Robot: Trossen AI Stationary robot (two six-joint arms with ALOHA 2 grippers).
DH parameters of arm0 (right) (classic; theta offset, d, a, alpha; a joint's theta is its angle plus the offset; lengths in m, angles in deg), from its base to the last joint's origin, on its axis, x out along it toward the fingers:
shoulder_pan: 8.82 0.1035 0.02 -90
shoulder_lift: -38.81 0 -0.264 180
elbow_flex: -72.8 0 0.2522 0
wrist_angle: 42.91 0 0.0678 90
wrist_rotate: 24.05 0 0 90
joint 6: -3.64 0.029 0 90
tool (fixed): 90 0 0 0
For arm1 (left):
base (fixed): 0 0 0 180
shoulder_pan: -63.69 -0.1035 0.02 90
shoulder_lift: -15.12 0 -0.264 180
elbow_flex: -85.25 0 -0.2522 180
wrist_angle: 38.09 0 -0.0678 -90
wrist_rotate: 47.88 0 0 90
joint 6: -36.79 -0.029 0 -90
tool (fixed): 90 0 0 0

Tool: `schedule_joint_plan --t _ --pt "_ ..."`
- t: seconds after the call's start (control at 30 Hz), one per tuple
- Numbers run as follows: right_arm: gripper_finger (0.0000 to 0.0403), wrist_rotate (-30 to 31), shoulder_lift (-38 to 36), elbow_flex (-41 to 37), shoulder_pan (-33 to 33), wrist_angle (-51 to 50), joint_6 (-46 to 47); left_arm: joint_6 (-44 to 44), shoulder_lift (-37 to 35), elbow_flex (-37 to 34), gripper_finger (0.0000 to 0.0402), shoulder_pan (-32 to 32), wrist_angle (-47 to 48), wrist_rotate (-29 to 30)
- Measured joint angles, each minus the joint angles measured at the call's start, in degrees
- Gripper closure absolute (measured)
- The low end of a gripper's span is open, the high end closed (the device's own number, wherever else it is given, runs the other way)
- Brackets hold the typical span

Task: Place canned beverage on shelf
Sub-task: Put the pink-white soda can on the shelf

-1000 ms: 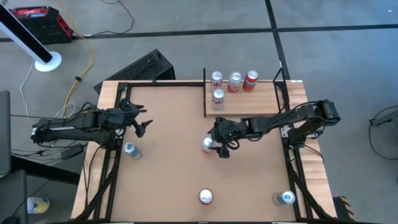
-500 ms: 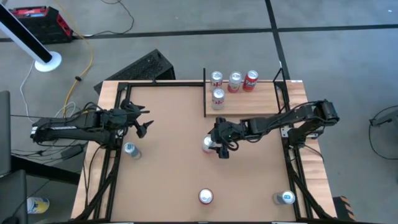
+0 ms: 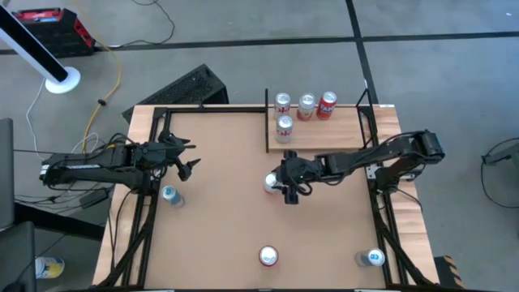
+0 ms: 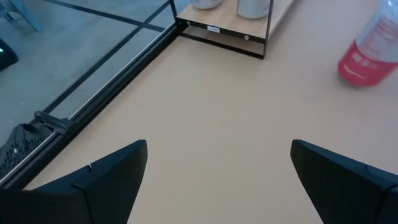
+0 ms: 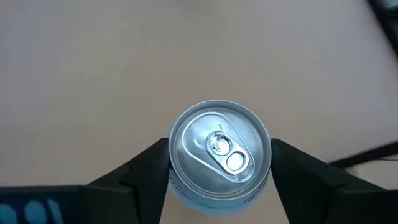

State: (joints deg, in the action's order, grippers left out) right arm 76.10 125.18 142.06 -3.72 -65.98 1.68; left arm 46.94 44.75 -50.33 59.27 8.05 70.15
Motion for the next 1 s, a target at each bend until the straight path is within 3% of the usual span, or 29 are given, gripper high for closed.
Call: schedule_joint_plan --t 0.43,0.7,1.0 --pt "0.0137 2.0 -17.9 -0.3 -6.3 -18.0 1.9 -0.2 0.0 0.0 0.0019 0.0 -0.2 -0.1" --pt "0.0137 1.9 -28.2 -5.9 -17.3 -18.7 1.1 -0.2 0.0 0.0 0.0019 0.0 -0.2 0.8" --pt "0.0137 -10.5 -26.5 -7.5 -33.6 -16.0 -3.0 -0.1 0.0 0.0 0.0019 0.0 -0.2 0.8"
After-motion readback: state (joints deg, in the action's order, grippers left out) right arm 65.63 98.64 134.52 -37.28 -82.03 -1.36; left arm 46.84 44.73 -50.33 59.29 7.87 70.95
